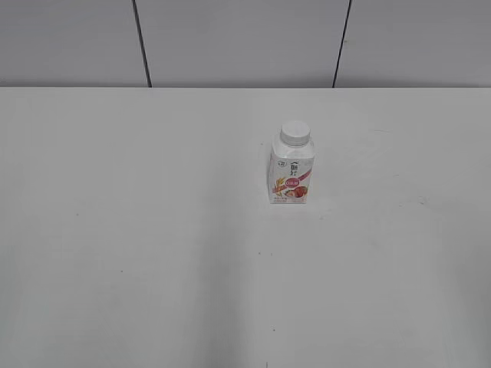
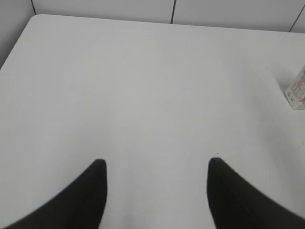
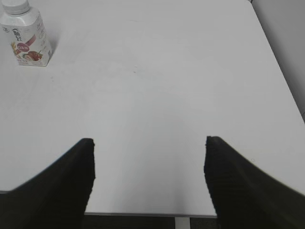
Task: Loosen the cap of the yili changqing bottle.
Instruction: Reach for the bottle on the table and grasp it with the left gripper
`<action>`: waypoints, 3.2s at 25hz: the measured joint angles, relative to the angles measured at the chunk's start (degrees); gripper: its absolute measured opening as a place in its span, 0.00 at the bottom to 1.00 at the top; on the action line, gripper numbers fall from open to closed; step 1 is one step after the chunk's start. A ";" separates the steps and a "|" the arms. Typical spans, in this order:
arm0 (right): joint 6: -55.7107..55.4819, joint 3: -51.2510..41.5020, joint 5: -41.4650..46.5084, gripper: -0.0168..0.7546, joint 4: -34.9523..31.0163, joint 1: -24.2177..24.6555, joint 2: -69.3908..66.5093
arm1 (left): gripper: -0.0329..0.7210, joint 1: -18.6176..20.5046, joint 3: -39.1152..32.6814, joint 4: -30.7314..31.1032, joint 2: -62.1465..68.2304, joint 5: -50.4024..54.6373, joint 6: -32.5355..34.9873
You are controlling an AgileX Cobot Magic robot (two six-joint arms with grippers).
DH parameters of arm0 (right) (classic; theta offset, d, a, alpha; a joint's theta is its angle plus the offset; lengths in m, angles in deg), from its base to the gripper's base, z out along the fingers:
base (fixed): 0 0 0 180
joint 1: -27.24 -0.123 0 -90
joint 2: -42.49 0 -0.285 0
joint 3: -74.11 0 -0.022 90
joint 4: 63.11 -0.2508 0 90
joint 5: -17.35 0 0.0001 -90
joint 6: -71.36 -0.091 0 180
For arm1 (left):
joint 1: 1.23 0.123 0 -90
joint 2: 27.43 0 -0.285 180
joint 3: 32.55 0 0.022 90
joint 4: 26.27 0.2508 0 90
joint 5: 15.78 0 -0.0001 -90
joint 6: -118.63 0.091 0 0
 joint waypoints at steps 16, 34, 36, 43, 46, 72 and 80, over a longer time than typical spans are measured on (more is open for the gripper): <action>0.00 0.00 0.00 0.75 0.00 0.00 0.00 | 0.60 0.00 0.00 0.00 0.00 0.00 0.00; 0.00 0.00 0.00 0.75 0.00 0.00 0.00 | 0.60 0.00 2.63 -0.10 0.35 -8.63 4.08; 0.00 0.00 0.00 0.75 0.00 0.00 0.00 | 0.60 0.00 3.18 -0.16 2.20 -14.75 4.75; 0.00 0.00 0.00 0.75 0.00 0.00 0.00 | 0.60 0.00 3.00 -1.11 17.79 -33.77 7.10; 0.00 0.00 0.00 0.75 0.00 0.00 0.00 | 0.60 0.00 2.08 -1.42 26.52 -46.26 7.69; 0.00 0.00 0.00 0.75 0.00 0.00 0.00 | 0.60 -0.95 -9.35 27.00 90.59 -119.97 -4.90; 0.00 0.00 0.00 0.75 0.00 0.00 0.00 | 0.60 -0.52 -3.60 37.85 101.55 -124.11 -5.26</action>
